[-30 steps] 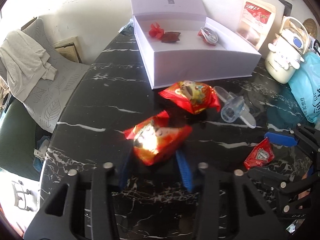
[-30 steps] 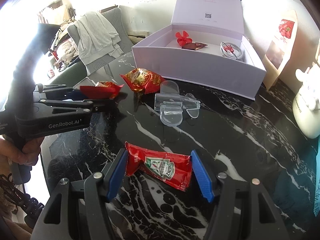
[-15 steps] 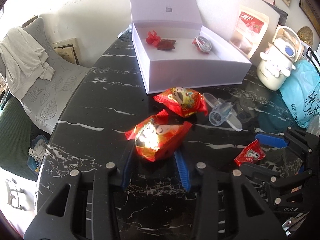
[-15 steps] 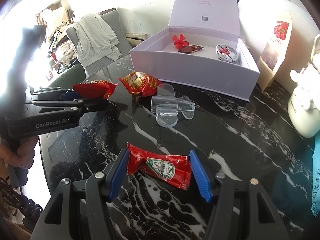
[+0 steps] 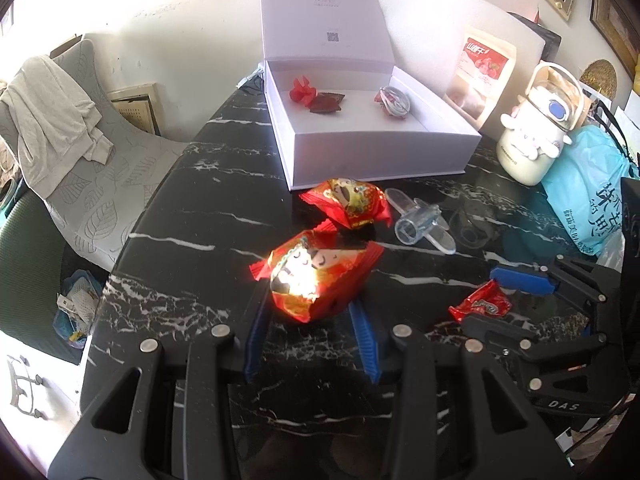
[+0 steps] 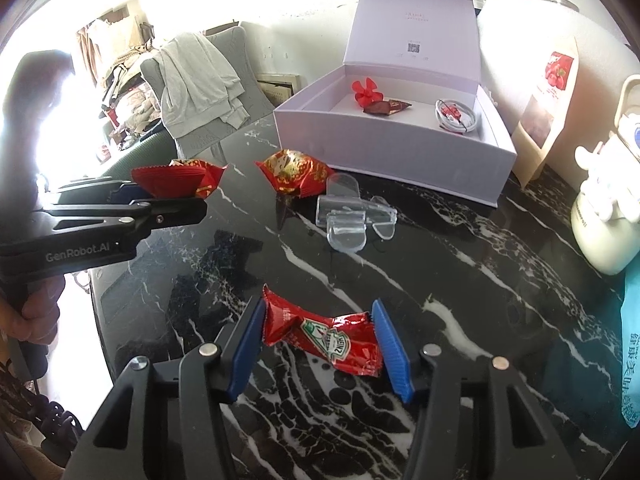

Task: Organize objects
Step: 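Grasp the red ketchup packet with the right gripper while the left gripper holds the candy packet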

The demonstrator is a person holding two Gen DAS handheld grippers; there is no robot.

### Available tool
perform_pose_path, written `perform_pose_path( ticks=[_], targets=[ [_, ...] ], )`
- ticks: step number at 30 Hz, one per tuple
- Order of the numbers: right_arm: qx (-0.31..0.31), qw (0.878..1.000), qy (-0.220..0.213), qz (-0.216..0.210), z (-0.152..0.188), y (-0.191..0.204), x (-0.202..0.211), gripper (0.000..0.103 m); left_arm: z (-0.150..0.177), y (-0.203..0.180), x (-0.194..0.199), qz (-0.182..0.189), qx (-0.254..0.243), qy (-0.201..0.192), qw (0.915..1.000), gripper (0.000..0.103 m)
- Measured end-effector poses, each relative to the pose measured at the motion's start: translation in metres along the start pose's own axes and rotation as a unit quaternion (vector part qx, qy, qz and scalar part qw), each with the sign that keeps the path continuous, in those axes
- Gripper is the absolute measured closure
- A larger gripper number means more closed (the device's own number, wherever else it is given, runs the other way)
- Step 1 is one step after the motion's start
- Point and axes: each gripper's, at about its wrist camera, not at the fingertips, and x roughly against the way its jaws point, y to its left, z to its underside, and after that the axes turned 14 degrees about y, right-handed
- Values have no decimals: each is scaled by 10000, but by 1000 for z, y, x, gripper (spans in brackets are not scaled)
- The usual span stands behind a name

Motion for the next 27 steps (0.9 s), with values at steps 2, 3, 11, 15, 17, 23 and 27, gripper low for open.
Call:
perform_pose_path(
  ticks=[2, 3, 11, 15, 17, 23, 27],
  targets=[
    [-45, 10000, 24, 29, 3, 0, -2, 43, 2, 0, -1, 23, 22, 27, 10000, 66],
    [-81, 9999, 63, 31, 4, 1, -4, 41, 4, 0, -1, 40, 32, 49, 10000, 66],
    [-267, 9987, 11, 425, 21, 8, -12, 24, 17, -5, -5, 71, 31, 187, 9998, 66],
    [-484, 9978, -69, 452, 21, 6, -12, 26, 21, -5, -8, 104, 76, 260, 9996, 66],
    [-606, 9969, -123, 478, 22, 5, -10, 43, 21, -4, -9, 130, 120, 284, 9994, 66],
    [-834, 9960, -268, -183, 14, -7, 2, 78, 20, -3, -7, 267, 226, 289, 9990, 66],
    [-790, 9965, -243, -143, 11, -4, 2, 80, 18, -6, -4, 232, 184, 258, 9992, 66]
  ],
)
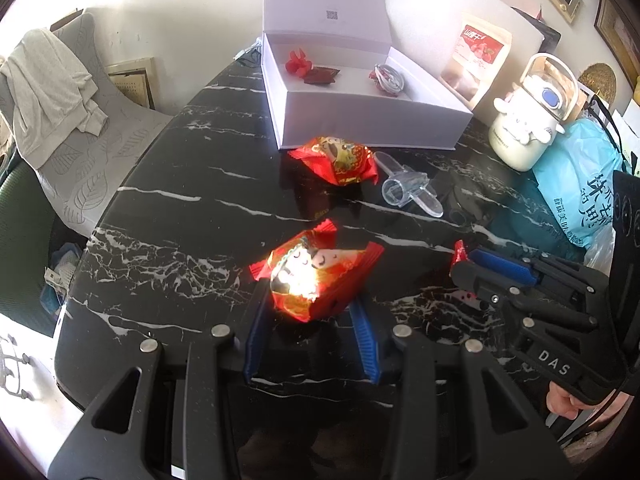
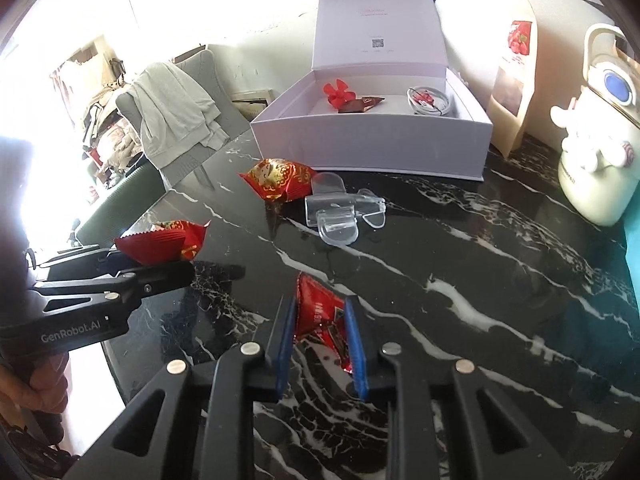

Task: Organize objects
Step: 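Grasp the red ketchup packet with the right gripper while the left gripper holds the candy packet, then carry the candy packet and ketchup packet with both grippers over the white box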

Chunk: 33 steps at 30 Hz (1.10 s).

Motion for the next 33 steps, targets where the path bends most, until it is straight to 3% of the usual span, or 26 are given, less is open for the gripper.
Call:
perform_pose_path(
  ticks=[8, 18, 33],
  targets=[
    [-53, 9997, -47, -219, -1, -4, 11, 84, -4, -5, 11, 4, -68, -102, 9999, 66],
    [155, 9985, -441, -292, -12, 3, 40, 84, -14, -13, 30, -70, -160, -330, 9993, 66],
    [290, 9961, -794, -265, -51, -6, 68, 84, -58, -25, 53, -178, -417, -614, 9971, 66]
  ],
)
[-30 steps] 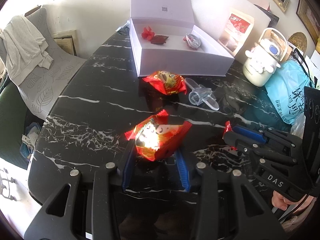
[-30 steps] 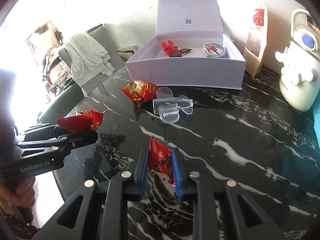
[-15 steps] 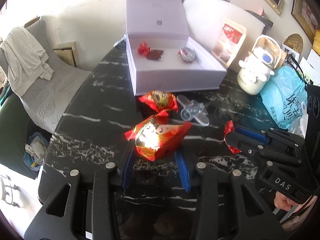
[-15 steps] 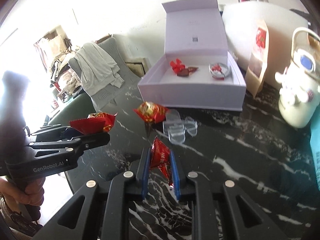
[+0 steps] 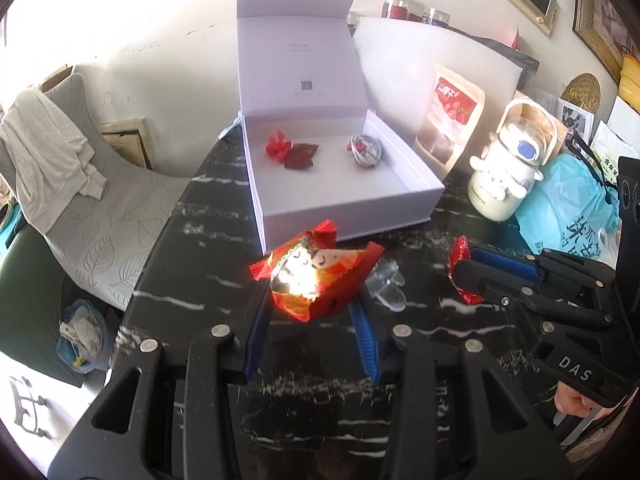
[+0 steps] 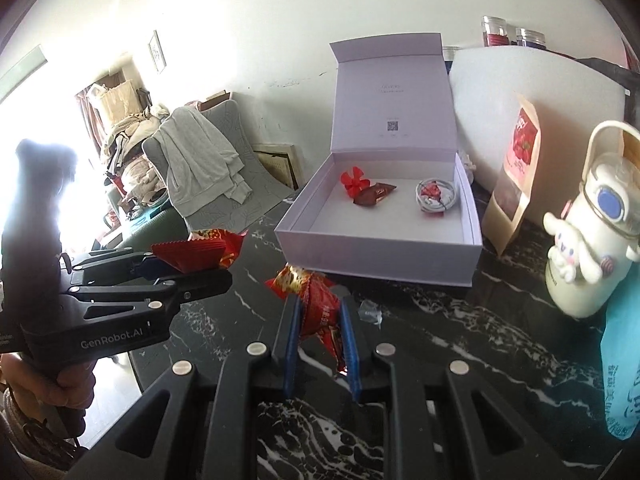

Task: Organize objects
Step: 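Carry the candy packet and ketchup packet with both grippers over the white box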

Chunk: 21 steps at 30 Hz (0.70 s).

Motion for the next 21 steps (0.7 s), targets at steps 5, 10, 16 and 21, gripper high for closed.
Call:
perform_pose_path(
  ticks=[5, 10, 16, 21],
  targets=[
    [-14, 10000, -29, 47, -16, -6, 0, 84, -19, -2, -3, 12, -127, 7, 9999, 66],
    [-14, 9999, -108, 81, -33, -11, 1, 84, -39, -4, -5, 40, -232, -36, 9997, 66],
    [-35, 9998, -173, 74, -53, -17, 3, 84, -61, -1, -8, 113, -156, -77, 9998, 65],
    [-14, 9998, -197, 80, -68, -22, 0, 84, -78, 0, -11, 133, -197, -98, 9997, 65]
  ],
)
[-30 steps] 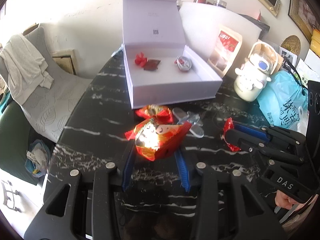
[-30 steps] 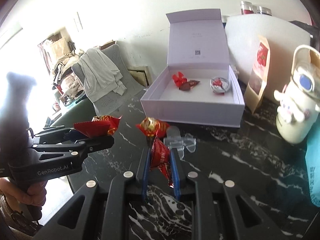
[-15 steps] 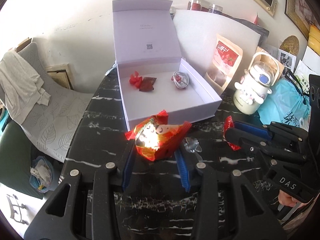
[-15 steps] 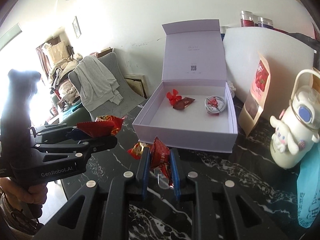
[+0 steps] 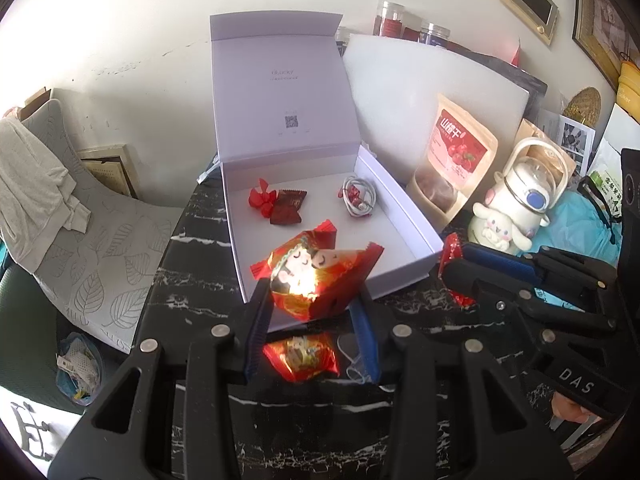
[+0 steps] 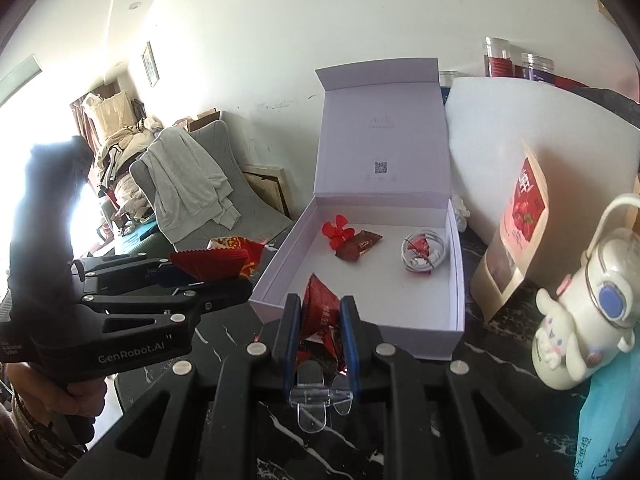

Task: Organize objects
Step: 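Carry the candy packet and ketchup packet with both grippers over the white box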

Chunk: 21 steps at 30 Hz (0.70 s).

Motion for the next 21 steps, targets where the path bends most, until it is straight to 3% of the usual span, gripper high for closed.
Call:
perform_pose_path(
  ticks=[8, 21],
  targets=[
    [34, 10000, -15, 42, -26, -9, -11, 84, -32, 5, -9, -4, -49, -53, 10000, 65],
    [129, 9995, -80, 279, -76, -30, -43, 84, -87, 23, -53, -42, -187, 290, 9994, 66]
  ],
)
